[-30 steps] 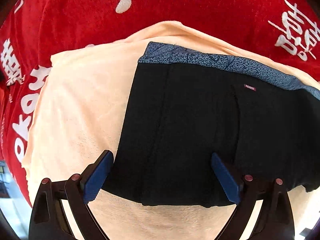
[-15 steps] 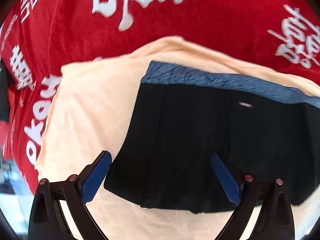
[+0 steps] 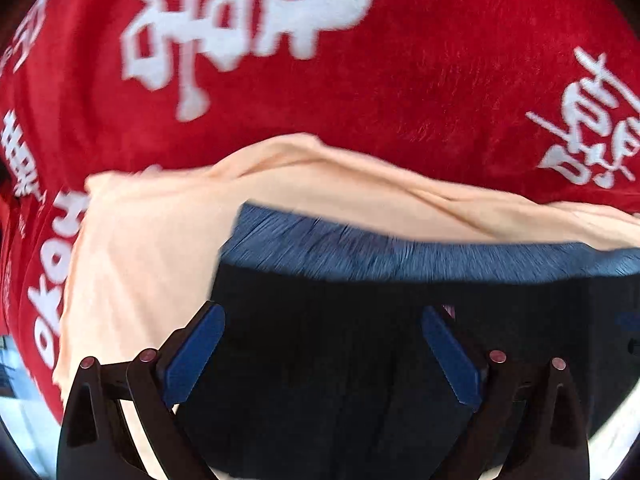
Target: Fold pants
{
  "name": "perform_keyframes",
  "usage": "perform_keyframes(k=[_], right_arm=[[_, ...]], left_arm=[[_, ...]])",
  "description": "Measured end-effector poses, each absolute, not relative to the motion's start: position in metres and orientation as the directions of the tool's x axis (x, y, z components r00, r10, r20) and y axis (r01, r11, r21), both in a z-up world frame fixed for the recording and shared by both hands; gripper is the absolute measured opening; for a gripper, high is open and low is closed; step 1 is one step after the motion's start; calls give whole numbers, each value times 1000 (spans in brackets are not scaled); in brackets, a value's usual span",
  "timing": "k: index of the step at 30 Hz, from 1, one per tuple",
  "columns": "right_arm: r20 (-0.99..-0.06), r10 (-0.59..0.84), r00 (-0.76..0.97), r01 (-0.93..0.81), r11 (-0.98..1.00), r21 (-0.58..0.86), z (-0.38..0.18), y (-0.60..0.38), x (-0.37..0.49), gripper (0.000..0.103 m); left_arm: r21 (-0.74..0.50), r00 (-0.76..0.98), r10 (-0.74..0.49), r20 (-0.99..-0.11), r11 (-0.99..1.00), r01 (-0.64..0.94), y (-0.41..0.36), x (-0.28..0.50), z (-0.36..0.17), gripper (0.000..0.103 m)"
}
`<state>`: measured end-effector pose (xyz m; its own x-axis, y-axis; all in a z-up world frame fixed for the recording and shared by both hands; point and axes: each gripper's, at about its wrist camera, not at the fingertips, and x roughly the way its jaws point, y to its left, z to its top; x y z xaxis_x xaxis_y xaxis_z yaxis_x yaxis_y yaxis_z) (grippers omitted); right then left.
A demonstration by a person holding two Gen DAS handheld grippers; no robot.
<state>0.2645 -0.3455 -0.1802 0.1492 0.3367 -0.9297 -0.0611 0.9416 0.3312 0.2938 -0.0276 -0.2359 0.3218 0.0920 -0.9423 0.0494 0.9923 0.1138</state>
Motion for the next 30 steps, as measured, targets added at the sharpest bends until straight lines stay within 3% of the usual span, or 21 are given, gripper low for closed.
perform_keyframes(k=[4,6,8,12,20,26,30], right_arm=[[-946,304,111,-43,953,301,-212,-340,276,49],[-947,276,162,-49,961,272,-207,-359,276,37],[-953,224,203,4,973,230,-196,-377,275,34],[-962,139,234,81,984,161,-169,-409,254,37],[-982,-37,187,98,995,-19,-163,-458,169,38],[-975,6,221,72,997,23,-152,-476,117,38],[-981,60,187,165,982,92,-143,-503,94,42]], left_arm=[[132,318,119,-940,991,20,-22,310,-266,103],[117,328,105,-939,993,17,-16,312,-268,103],[138,324,120,-938,990,31,-15,311,-265,103],[128,299,111,-948,991,39,-18,297,-247,103],[-66,257,-127,-958,970,234,-138,233,-233,103],[-106,154,-155,-976,951,290,-210,182,-253,103],[-93,164,-147,-975,950,299,-232,168,-241,103]])
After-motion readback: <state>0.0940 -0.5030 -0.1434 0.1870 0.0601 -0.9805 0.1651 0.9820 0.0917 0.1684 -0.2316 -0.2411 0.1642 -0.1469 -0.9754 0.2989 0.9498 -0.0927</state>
